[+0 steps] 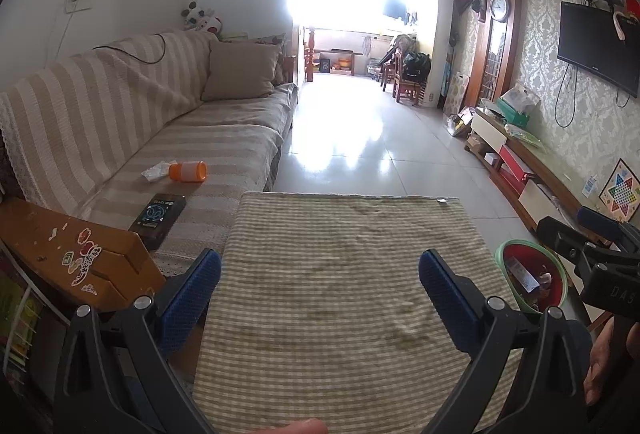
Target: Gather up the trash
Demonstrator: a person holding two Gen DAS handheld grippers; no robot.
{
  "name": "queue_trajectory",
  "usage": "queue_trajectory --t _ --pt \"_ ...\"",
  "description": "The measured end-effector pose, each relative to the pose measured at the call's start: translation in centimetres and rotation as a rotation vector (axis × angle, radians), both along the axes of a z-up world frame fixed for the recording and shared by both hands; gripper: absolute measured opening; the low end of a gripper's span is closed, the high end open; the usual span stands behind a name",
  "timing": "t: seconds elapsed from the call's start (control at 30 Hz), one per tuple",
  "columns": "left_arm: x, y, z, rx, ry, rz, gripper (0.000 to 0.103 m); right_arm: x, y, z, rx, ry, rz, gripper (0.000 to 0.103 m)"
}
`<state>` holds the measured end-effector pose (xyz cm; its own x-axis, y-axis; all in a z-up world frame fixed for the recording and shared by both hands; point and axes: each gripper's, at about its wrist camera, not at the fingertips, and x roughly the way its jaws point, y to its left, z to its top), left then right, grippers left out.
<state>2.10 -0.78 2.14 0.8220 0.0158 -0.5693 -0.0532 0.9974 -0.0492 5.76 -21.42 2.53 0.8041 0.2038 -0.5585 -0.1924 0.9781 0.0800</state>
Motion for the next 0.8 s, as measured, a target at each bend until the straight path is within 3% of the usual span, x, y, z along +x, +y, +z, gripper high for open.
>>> queue_trajectory --t 0.8 --pt "0.28 -0.01 0.37 0.011 -0.003 0.011 0.095 -0.14 0.06 -0.22 0.007 0.01 -0.018 0.098"
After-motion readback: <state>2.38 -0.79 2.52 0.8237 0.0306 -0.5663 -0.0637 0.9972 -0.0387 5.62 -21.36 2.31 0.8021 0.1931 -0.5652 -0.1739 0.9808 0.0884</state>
